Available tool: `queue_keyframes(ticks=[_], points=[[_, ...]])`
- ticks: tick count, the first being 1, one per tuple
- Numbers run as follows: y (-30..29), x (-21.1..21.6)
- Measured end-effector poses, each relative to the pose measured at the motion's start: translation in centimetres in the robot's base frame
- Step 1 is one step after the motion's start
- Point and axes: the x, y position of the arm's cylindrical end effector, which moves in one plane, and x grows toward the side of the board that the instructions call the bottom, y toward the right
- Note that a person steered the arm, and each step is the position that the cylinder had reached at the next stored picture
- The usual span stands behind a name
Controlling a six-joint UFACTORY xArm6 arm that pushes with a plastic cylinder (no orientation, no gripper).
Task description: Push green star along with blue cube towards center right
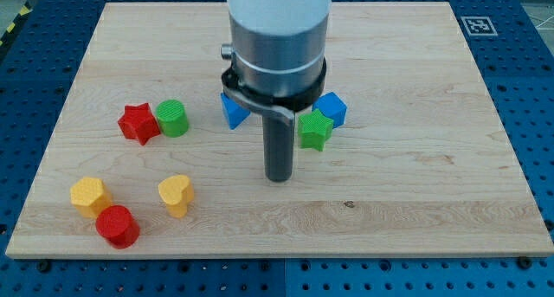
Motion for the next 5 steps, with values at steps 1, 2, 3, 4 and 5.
queue_keyframes(ticks=[1, 2, 3, 4, 5], points=[[2.9, -0.4], [3.4, -2.5], [3.3, -4.0], [3.3, -5.7], [3.3, -7.3]])
